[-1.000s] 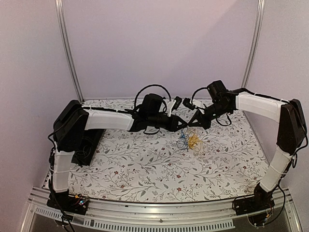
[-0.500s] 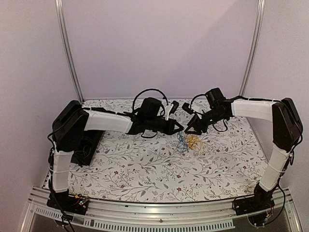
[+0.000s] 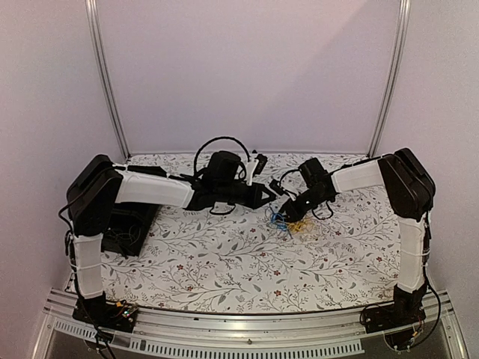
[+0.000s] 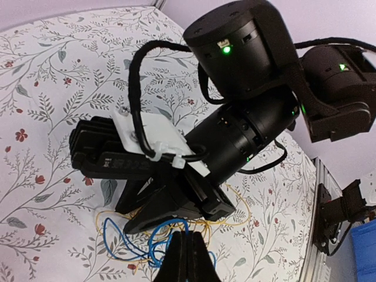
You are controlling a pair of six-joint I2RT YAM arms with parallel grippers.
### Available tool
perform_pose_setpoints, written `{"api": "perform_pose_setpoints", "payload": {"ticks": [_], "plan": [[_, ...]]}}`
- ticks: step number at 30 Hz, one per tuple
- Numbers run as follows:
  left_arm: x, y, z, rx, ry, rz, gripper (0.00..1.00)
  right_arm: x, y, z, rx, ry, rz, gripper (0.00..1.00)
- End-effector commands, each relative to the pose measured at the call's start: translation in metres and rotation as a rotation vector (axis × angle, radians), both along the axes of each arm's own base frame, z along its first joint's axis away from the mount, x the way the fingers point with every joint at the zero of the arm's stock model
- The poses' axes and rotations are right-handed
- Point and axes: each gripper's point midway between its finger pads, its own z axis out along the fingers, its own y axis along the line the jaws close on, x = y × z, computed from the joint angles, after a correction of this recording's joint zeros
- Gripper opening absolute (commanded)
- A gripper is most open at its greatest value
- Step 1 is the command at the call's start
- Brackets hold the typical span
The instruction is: Untangle the cables
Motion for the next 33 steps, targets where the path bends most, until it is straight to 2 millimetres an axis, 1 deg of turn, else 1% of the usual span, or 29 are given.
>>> {"api": "perform_pose_setpoints", "payload": {"ticks": [1,2,3,4,6,7,9,10,11,13,14,17,19,21,23,24,25,26,28,29,30,31,32,33], "plan": [[0.008,0.008,0.044,-0.054,-0.082,0.038,0.0,-0.004,-0.011,-0.041,-0.085,0.135,-0.106,0.15],[0.01,0.01,0.055,-0.048,-0.104,0.049,0.0,-0.005,-0.013,-0.045,-0.1,0.15,-0.129,0.08],[0.013,0.011,0.074,-0.052,-0.137,0.059,0.0,-0.005,-0.017,-0.05,-0.12,0.16,-0.155,0.02],[0.016,0.013,0.1,-0.061,-0.18,0.071,0.0,-0.004,-0.021,-0.052,-0.139,0.162,-0.175,0.0],[0.016,0.019,0.163,-0.094,-0.303,0.098,0.0,0.0,-0.029,-0.055,-0.165,0.164,-0.212,0.0],[0.015,0.023,0.205,-0.124,-0.382,0.115,0.0,0.002,-0.034,-0.055,-0.173,0.166,-0.231,0.0],[0.012,0.033,0.27,-0.158,-0.504,0.15,0.0,0.007,-0.043,-0.056,-0.185,0.173,-0.267,0.0],[0.009,0.038,0.289,-0.147,-0.537,0.157,0.0,0.01,-0.049,-0.057,-0.188,0.179,-0.289,0.0],[0.006,0.043,0.314,-0.157,-0.583,0.167,0.0,0.013,-0.055,-0.057,-0.19,0.187,-0.308,0.0],[0.002,0.052,0.352,-0.169,-0.655,0.194,0.0,0.019,-0.066,-0.058,-0.194,0.197,-0.349,0.0],[-0.001,0.055,0.368,-0.178,-0.686,0.208,0.0,0.021,-0.071,-0.057,-0.198,0.199,-0.364,0.0],[-0.01,0.063,0.404,-0.221,-0.754,0.235,0.0,0.025,-0.091,-0.06,-0.242,0.188,-0.396,0.0],[-0.019,0.064,0.424,-0.269,-0.78,0.237,0.0,0.022,-0.097,-0.058,-0.211,0.217,-0.388,0.0],[-0.027,0.063,0.438,-0.319,-0.792,0.239,0.0,0.02,-0.1,-0.055,-0.207,0.221,-0.389,0.0],[-0.028,0.06,0.439,-0.336,-0.782,0.238,0.0,0.024,-0.104,-0.047,-0.221,0.196,-0.416,0.0],[-0.026,0.057,0.434,-0.33,-0.772,0.235,0.0,0.028,-0.107,-0.04,-0.228,0.169,-0.426,0.0],[-0.024,0.054,0.427,-0.316,-0.758,0.229,0.0,0.032,-0.11,-0.028,-0.224,0.141,-0.436,0.0],[-0.023,0.051,0.419,-0.302,-0.742,0.222,0.0,0.033,-0.112,-0.019,-0.219,0.128,-0.433,0.0],[-0.019,0.043,0.396,-0.269,-0.706,0.2,0.0,0.035,-0.115,0.002,-0.174,0.12,-0.426,0.0],[-0.018,0.039,0.383,-0.254,-0.685,0.189,0.0,0.034,-0.114,0.02,-0.137,0.097,-0.407,0.01],[-0.017,0.036,0.371,-0.24,-0.667,0.179,0.0,0.031,-0.113,0.03,-0.112,0.089,-0.39,0.04],[-0.016,0.032,0.358,-0.225,-0.647,0.168,0.0,0.029,-0.111,0.045,-0.084,0.064,-0.364,0.08],[-0.013,0.029,0.344,-0.207,-0.626,0.161,0.0,0.025,-0.109,0.065,-0.053,0.025,-0.335,0.14],[-0.012,0.027,0.331,-0.194,-0.604,0.154,0.0,0.02,-0.107,0.075,-0.037,-0.012,-0.291,0.2]]}}
